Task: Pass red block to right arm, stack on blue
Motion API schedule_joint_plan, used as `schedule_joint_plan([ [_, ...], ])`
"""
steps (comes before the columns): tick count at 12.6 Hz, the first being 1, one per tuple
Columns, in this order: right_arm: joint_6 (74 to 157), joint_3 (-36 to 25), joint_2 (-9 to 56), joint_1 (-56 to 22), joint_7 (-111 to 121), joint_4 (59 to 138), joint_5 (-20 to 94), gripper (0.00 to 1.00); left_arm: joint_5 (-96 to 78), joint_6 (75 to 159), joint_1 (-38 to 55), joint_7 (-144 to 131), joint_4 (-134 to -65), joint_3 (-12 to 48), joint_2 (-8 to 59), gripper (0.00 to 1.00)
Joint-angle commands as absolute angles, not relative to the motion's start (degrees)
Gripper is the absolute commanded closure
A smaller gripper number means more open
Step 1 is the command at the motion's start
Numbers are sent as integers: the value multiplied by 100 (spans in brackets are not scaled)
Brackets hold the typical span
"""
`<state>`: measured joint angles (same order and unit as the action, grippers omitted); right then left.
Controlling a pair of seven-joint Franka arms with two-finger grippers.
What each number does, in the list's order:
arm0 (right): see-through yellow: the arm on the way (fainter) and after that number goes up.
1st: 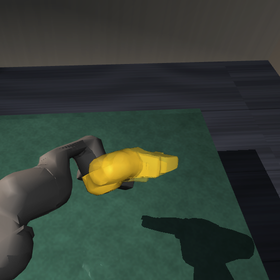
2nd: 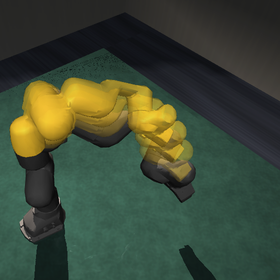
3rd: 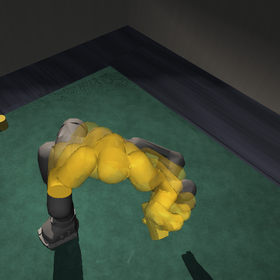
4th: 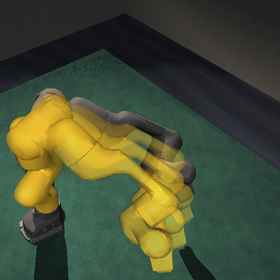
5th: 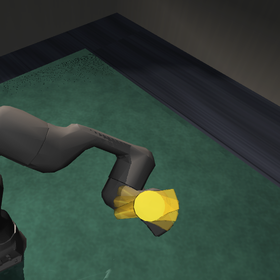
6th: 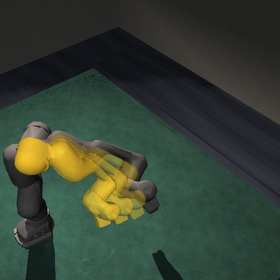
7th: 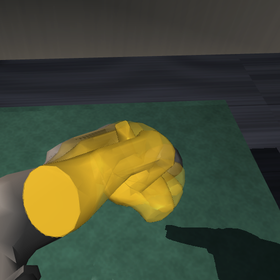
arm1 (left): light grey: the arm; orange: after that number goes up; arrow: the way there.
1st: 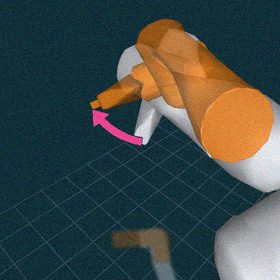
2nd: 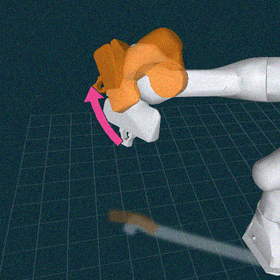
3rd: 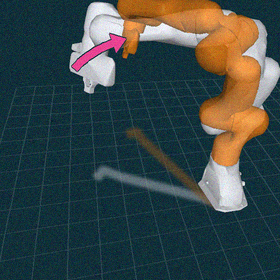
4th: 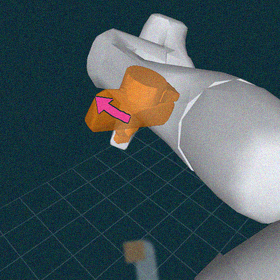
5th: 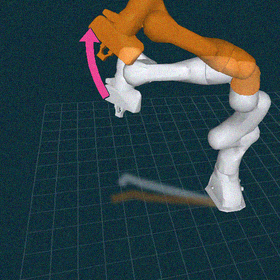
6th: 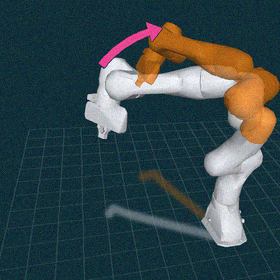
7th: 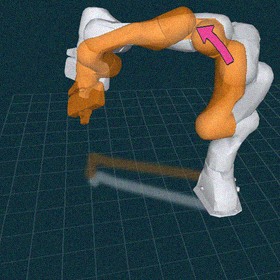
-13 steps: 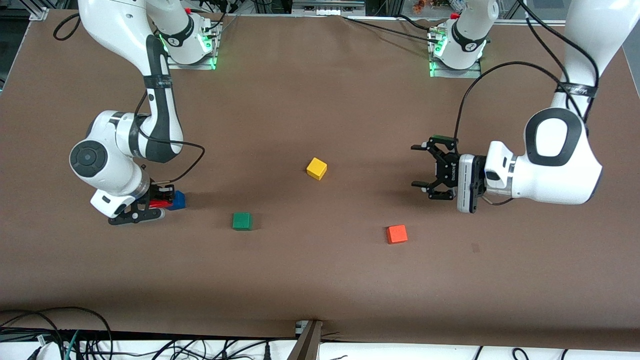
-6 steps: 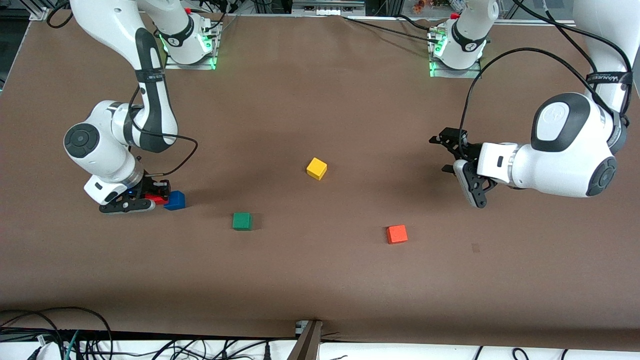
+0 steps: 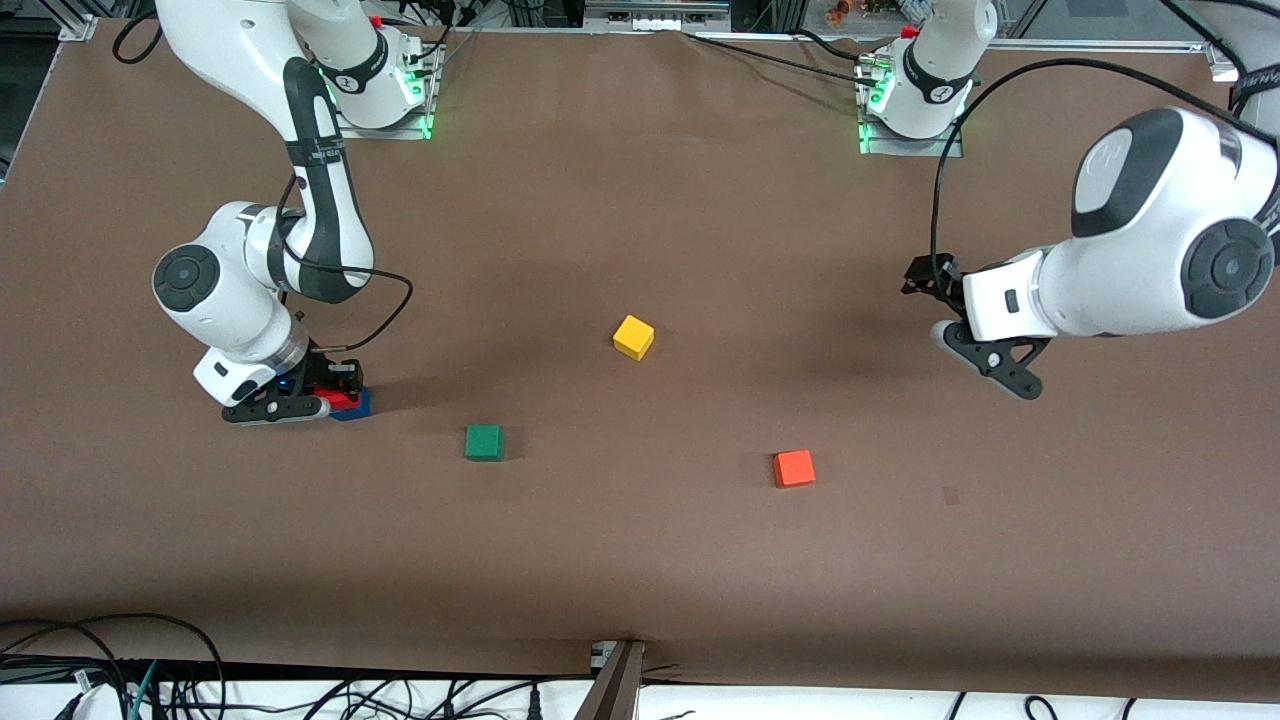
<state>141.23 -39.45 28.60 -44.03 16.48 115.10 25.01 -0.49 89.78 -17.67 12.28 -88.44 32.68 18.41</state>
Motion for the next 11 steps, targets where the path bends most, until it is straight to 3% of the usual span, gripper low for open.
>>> schedule_joint_plan([
  [1,14238,-3946,2725,-4421,1687,11672,2584,91,596,8991,-1609,756,-8903,3278,1407,0],
  [3,14238,-3946,2725,-4403,1722,11672,2584,91,606,9000,-1635,808,-8842,3226,1275,0],
  [8,14194,-3955,2733,-4359,2135,11707,2584,91,923,8877,-1871,756,-7955,3085,1213,0],
  [11,14194,-3955,2733,-4324,2215,11716,2584,91,792,8877,-1225,659,-8059,2000,880,0],
])
